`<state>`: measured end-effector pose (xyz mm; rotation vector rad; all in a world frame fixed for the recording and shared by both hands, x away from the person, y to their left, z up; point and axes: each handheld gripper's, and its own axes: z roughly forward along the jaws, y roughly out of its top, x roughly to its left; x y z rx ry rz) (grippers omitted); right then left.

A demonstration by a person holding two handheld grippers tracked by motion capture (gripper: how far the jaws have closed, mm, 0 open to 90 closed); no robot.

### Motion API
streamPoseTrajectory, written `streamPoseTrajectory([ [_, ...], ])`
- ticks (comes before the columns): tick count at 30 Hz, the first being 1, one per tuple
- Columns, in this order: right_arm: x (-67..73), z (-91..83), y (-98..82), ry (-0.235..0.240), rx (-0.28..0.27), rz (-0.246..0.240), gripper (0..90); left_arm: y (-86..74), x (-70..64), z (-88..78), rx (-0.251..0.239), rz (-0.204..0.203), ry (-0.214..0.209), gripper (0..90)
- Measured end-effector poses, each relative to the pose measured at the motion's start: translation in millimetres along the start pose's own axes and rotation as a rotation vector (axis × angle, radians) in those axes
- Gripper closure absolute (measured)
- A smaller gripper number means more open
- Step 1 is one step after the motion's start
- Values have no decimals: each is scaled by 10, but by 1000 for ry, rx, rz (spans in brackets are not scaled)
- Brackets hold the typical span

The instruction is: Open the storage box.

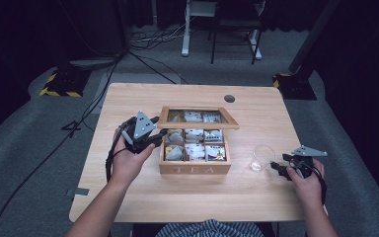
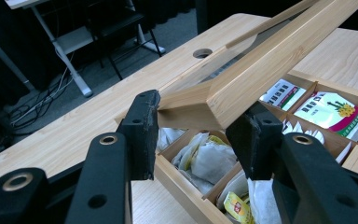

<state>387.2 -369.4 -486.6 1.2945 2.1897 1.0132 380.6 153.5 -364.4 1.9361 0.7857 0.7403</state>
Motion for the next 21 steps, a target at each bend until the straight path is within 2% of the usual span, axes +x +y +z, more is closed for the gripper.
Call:
streamPoseTrajectory([
  [2, 43, -47, 34, 4, -6, -9, 343, 13, 13, 4, -4, -1, -3, 546],
  [5, 82, -98, 72, -10, 3, -31, 357, 22, 24, 7, -9, -1, -4, 547],
  [7, 133, -190, 121, -28, 10, -51, 379, 34, 36, 9, -11, -4, -5, 547],
  [13, 167, -320, 132, -24, 22, -39, 401, 81, 73, 25, -21, -6, -3, 549],
  [15, 187, -387, 126, -13, 18, -20, 403, 105, 91, 34, -22, -7, -2, 549],
  [21, 244, -493, 157, 5, 2, -9, 395, 136, 112, 46, -14, -15, -7, 549],
])
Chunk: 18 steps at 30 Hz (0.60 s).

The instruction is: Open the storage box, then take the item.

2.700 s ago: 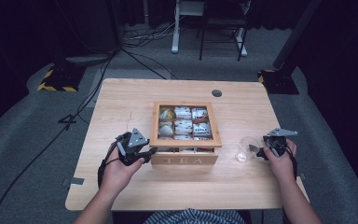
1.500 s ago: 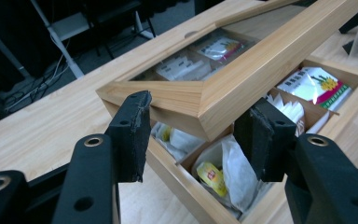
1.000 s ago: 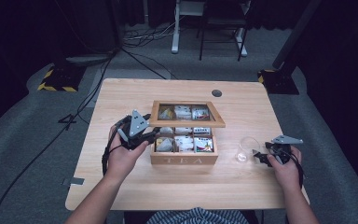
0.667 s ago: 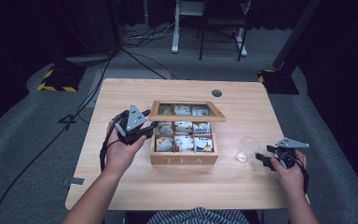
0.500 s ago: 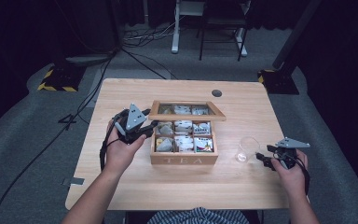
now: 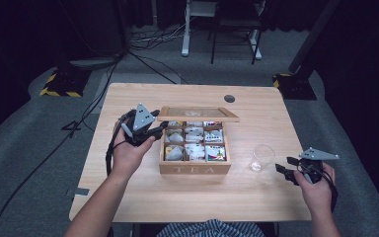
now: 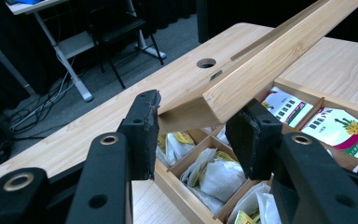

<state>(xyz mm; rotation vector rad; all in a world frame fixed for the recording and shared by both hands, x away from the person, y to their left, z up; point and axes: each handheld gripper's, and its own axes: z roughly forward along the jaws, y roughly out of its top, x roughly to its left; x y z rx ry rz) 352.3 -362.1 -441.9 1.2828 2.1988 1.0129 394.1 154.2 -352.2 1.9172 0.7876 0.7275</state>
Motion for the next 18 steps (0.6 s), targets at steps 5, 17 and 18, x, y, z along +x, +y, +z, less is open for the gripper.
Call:
streamPoseTrajectory([
  [5, 107, -99, 111, 9, -13, -38, 341, 18, 16, 3, 4, -2, -3, 549],
  [17, 386, -108, 293, 55, -21, -27, 352, 33, 21, 8, 5, -6, 1, 548],
  [18, 386, -108, 293, 55, -21, -27, 352, 33, 21, 8, 5, -6, 1, 548],
])
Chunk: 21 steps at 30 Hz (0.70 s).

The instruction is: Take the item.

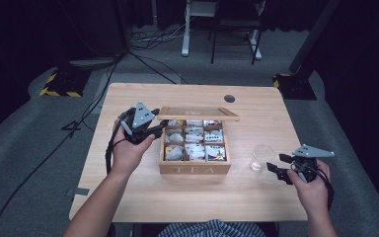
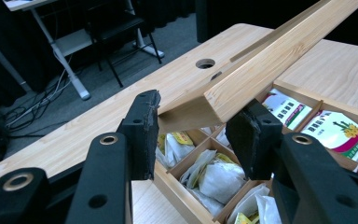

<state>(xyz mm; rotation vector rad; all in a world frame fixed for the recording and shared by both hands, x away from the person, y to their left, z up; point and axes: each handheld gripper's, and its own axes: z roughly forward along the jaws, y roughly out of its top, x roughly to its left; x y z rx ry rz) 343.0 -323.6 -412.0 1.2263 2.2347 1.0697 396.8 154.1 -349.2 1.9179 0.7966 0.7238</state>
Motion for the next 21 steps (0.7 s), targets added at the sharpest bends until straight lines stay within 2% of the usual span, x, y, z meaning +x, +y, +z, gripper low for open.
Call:
streamPoseTrajectory([
  [2, 111, -27, 85, 14, -13, -30, 352, 2, -2, 6, 1, 1, 0, 546],
  [7, 242, 4, 231, 48, -28, -72, 351, -4, -12, 3, 4, -2, 1, 547],
  [12, 338, 93, 324, 83, -37, -80, 347, -22, -12, -5, 4, -5, -6, 547],
  [14, 436, 173, 400, 110, -63, -85, 331, -37, -20, -11, 3, -7, -6, 547],
  [15, 436, 173, 400, 110, -63, -85, 331, -43, -28, -12, 5, -7, -7, 547],
  [16, 502, 224, 458, 135, -85, -79, 322, -46, -32, -14, 6, -4, -6, 547],
  [21, 631, 310, 578, 166, -113, -80, 293, -51, -39, -17, 7, -1, 0, 548],
])
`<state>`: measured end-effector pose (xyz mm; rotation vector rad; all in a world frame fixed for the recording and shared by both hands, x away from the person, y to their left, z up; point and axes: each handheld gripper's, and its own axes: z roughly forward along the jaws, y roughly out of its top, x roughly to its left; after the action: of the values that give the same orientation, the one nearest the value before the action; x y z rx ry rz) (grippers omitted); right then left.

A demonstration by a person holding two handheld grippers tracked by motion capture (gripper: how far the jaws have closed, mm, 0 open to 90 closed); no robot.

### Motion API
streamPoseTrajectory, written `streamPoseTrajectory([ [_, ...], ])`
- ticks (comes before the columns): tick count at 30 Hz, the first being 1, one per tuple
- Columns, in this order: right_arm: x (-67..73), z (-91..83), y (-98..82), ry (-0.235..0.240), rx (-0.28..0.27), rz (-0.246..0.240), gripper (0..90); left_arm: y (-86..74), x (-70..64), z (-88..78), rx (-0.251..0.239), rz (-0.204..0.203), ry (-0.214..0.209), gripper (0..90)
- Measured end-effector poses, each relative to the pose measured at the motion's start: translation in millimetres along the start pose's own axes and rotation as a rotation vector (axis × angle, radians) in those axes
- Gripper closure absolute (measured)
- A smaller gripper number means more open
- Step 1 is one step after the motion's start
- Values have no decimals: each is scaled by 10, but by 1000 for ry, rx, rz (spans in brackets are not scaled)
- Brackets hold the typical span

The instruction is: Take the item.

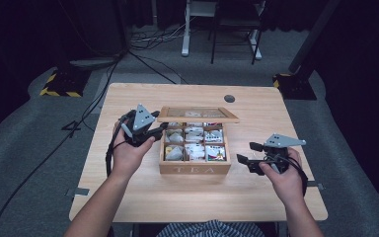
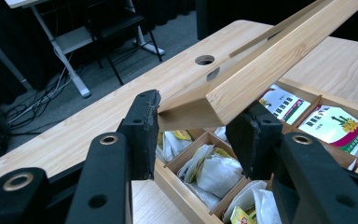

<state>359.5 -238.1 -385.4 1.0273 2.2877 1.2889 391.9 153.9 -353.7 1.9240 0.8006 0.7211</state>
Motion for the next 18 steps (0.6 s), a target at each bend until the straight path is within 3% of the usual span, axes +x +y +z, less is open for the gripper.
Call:
streamPoseTrajectory([
  [8, 238, 258, 163, 18, 6, -33, 198, 1, 11, 2, -2, -1, -7, 547],
  [11, 367, 382, 268, 33, -1, -56, 250, 2, 14, 3, -3, -3, -9, 547],
  [18, 477, 593, 378, 86, 11, -72, 318, -6, 20, 6, -7, -7, -16, 544],
])
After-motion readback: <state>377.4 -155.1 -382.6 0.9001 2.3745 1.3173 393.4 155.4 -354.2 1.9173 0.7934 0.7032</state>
